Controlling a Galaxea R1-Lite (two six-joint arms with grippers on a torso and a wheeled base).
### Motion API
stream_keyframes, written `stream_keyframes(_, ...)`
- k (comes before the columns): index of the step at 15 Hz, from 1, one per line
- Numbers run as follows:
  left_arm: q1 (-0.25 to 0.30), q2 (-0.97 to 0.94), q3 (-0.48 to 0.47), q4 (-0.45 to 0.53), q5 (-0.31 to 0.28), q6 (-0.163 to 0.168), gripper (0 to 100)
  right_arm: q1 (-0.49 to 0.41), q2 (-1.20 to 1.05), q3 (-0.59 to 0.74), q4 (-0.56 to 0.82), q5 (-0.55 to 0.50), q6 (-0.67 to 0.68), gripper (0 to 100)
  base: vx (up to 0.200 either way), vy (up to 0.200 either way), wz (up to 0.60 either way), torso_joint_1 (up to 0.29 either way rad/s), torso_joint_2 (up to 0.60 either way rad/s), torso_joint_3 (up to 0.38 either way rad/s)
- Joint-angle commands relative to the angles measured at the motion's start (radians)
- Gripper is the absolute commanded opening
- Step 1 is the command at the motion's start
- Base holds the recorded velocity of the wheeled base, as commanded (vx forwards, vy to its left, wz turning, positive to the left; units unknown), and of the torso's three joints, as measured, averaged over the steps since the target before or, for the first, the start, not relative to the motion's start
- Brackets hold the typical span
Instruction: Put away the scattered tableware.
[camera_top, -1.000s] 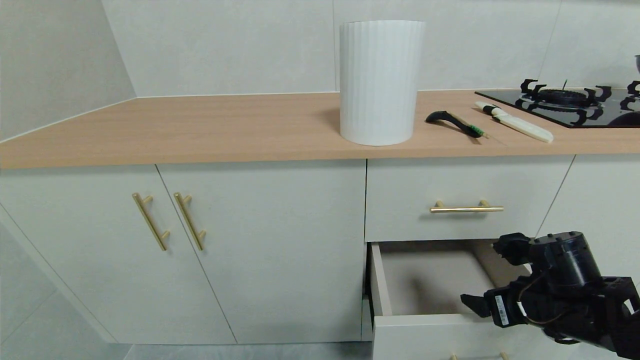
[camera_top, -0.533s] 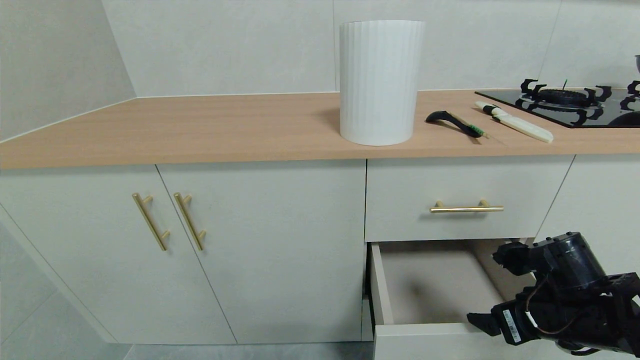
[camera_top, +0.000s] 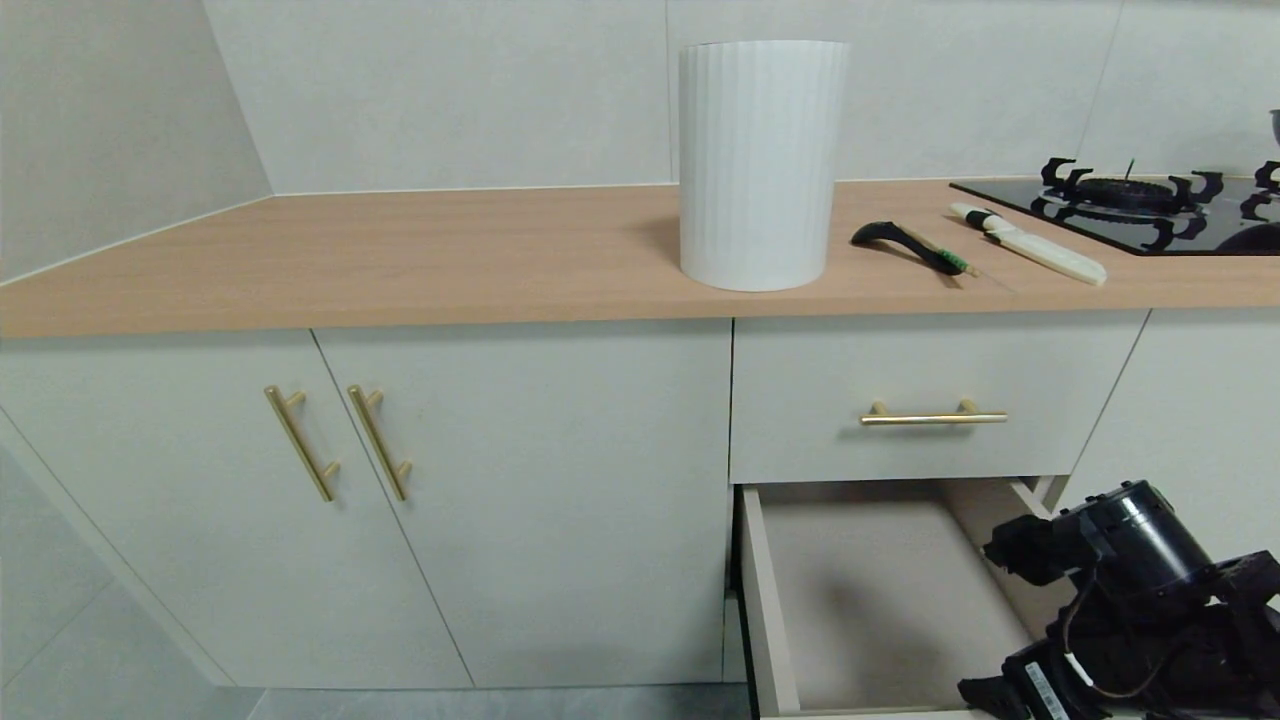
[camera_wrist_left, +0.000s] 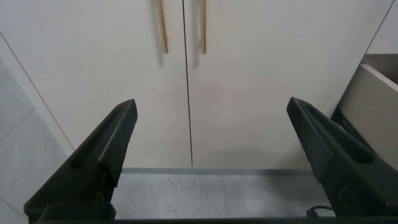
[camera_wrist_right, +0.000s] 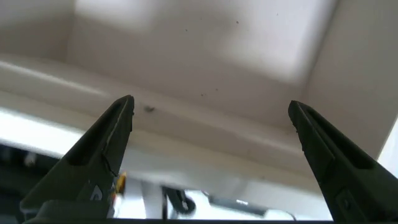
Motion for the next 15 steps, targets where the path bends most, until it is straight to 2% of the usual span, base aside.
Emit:
stream_keyframes(1, 0.0, 0.0, 0.0, 0.0, 0.001, 0.0, 100, 0.009, -0.001, -0.01, 0.032, 0.0, -0.004, 100, 0.0, 0.0, 0.0, 0.0, 0.0, 0.0)
stream_keyframes(7, 0.0, 0.0, 0.0, 0.0, 0.001, 0.0, 100, 0.038, -0.027, -0.009, 0.193, -0.003, -0.091, 100, 0.0, 0.0, 0.0, 0.0, 0.0, 0.0)
stream_keyframes(15, 0.0, 0.0, 0.0, 0.0, 0.001, 0.0, 100, 0.043, -0.033, -0.047, 0.19, -0.009, -0.059, 100, 0.0, 0.0, 0.0, 0.0, 0.0, 0.0)
